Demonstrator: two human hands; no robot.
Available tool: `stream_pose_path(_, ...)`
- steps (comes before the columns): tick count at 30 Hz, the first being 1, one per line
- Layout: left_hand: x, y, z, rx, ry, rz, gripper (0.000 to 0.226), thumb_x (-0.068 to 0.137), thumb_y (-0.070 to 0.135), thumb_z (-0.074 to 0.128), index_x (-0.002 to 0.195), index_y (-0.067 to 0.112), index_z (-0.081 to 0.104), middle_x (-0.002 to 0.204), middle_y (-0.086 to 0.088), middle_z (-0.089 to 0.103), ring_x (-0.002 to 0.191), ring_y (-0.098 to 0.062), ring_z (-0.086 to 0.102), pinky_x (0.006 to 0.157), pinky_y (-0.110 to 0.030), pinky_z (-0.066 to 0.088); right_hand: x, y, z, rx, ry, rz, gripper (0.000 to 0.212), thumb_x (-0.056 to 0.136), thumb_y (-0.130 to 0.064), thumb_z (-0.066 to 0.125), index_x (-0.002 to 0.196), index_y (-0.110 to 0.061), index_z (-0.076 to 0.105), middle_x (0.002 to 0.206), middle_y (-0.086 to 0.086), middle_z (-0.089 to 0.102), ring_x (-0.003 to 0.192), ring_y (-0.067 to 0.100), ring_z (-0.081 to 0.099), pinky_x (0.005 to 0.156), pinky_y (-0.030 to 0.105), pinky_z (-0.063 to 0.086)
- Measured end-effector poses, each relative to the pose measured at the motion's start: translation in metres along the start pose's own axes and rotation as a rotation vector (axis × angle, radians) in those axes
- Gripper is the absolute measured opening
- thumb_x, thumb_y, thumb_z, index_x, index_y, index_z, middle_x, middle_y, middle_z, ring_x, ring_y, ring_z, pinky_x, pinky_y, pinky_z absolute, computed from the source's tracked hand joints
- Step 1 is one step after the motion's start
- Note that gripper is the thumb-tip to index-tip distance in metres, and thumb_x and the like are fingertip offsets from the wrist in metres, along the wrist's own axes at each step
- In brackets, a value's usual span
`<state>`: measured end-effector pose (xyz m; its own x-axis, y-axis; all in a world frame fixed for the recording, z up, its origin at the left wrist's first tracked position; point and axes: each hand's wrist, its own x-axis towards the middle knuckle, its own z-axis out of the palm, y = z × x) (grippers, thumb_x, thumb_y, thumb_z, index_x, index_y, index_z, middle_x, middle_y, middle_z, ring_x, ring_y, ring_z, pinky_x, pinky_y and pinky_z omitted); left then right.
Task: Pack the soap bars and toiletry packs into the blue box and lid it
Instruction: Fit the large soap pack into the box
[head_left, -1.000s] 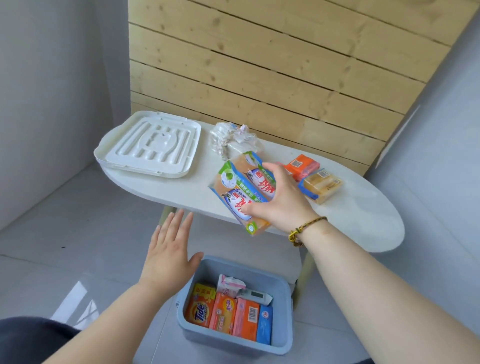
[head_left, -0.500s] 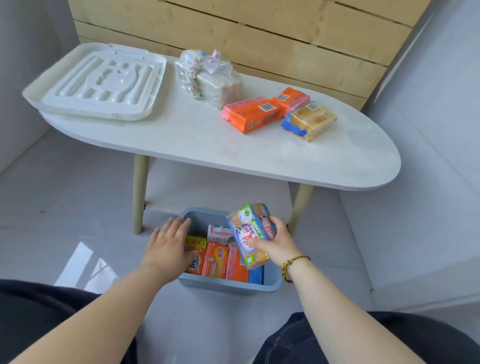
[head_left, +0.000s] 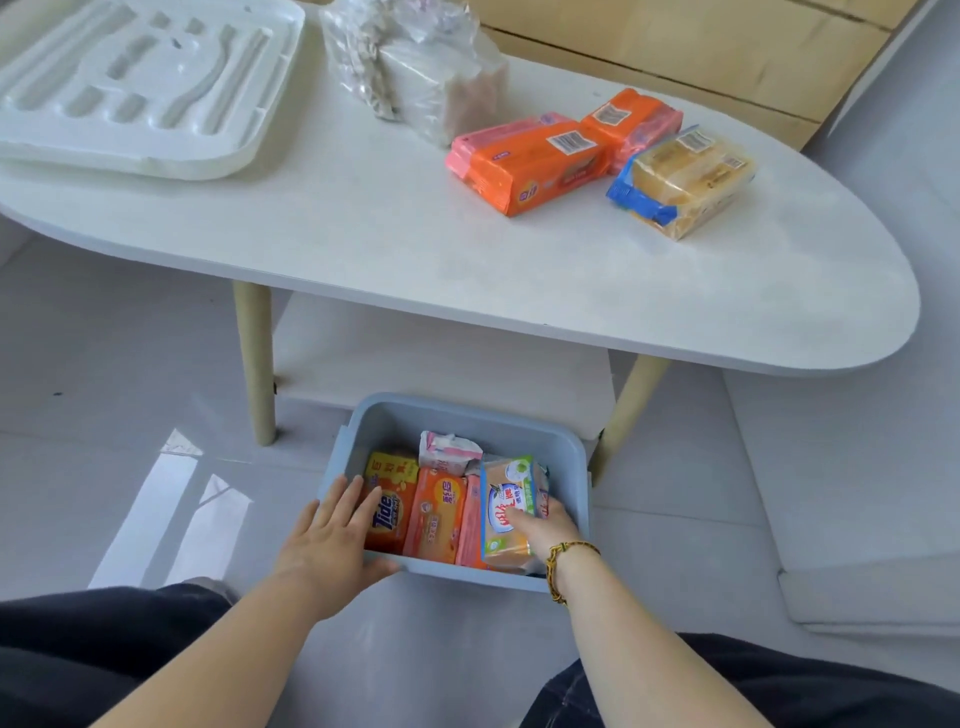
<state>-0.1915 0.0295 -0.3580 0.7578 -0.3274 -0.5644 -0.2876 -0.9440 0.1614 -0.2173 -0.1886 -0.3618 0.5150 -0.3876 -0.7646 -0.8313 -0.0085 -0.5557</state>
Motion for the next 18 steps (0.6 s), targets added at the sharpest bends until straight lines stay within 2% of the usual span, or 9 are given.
stream_pose_path(4,0.009,0.002,0.005,0.020,-0.008,-0.008,0.084,0.085,0.065,0.029,0.145,0.021,-0.010,0.156,-0.004,-0.015,0.141,-0.024,-0.022,0.116,-0.040,-0.006,0.007,-0.004,0.002,-0.205,0.020,0.064,0.042,0.092,-0.013,0.050,0.132,-0.002,0.042,0.133,0.016,0.053,0.119,0.030,0.053,0.096,0.031,0.043)
stream_pose_path(7,0.012,0.002,0.007,0.016,-0.009,-0.010,0.084,0.085,0.066,0.029,0.145,0.022,-0.010,0.156,-0.004,-0.013,0.140,-0.025,-0.023,0.116,-0.042,-0.007,0.009,-0.002,0.006,-0.369,0.142,0.033,0.057,0.092,-0.008,0.045,0.143,-0.006,0.020,0.141,0.016,0.041,0.126,0.031,0.045,0.101,0.034,0.039)
stream_pose_path(9,0.013,0.003,0.007,0.010,-0.015,-0.011,0.085,0.084,0.066,0.029,0.145,0.022,-0.010,0.156,-0.004,-0.014,0.140,-0.025,-0.024,0.116,-0.042,-0.007,0.005,0.004,0.012,-0.550,0.268,-0.142,0.073,0.089,-0.008,0.047,0.147,-0.016,0.003,0.149,0.014,0.024,0.134,0.031,0.033,0.107,0.037,0.035)
stream_pose_path(11,0.014,0.003,0.008,0.015,-0.020,-0.013,0.084,0.084,0.067,0.029,0.145,0.022,-0.011,0.156,-0.004,-0.014,0.140,-0.025,-0.025,0.116,-0.043,-0.008,0.004,0.009,0.019,-0.827,0.340,-0.411,0.075,0.091,-0.016,0.047,0.148,-0.024,-0.001,0.156,0.010,0.003,0.143,0.030,0.011,0.116,0.038,0.019)
stream_pose_path(12,0.014,0.003,0.008,0.020,-0.020,-0.013,0.084,0.084,0.067,0.028,0.144,0.022,-0.011,0.156,-0.004,-0.014,0.139,-0.025,-0.025,0.116,-0.043,-0.008,0.007,0.010,0.021,-0.935,0.320,-0.507,0.073,0.092,-0.024,0.046,0.148,-0.025,-0.002,0.157,0.009,-0.005,0.145,0.030,0.000,0.118,0.039,0.009)
stream_pose_path(14,0.014,0.003,0.008,0.030,-0.017,-0.010,0.084,0.084,0.067,0.027,0.144,0.023,-0.012,0.156,-0.004,-0.014,0.139,-0.025,-0.025,0.116,-0.043,-0.008,0.013,0.007,0.022,-1.103,0.217,-0.538,0.076,0.091,-0.039,0.046,0.147,-0.027,-0.002,0.157,0.010,-0.014,0.144,0.033,-0.012,0.117,0.046,-0.004)
stream_pose_path(16,0.014,0.002,0.009,0.032,-0.015,-0.010,0.085,0.083,0.068,0.026,0.144,0.023,-0.012,0.156,-0.004,-0.015,0.139,-0.025,-0.025,0.116,-0.043,-0.008,0.022,0.004,0.017,-1.241,0.127,-0.501,0.082,0.087,-0.046,0.050,0.147,-0.027,-0.002,0.156,0.010,-0.017,0.143,0.035,-0.017,0.115,0.051,-0.008)
stream_pose_path(18,0.015,0.002,0.010,0.031,-0.014,-0.011,0.085,0.083,0.069,0.025,0.144,0.023,-0.011,0.156,-0.003,-0.015,0.139,-0.024,-0.026,0.116,-0.043,-0.009,0.028,0.000,0.012,-1.292,0.074,-0.455,0.087,0.084,-0.041,0.054,0.147,-0.027,-0.003,0.157,0.009,-0.016,0.143,0.033,-0.018,0.115,0.051,-0.009)
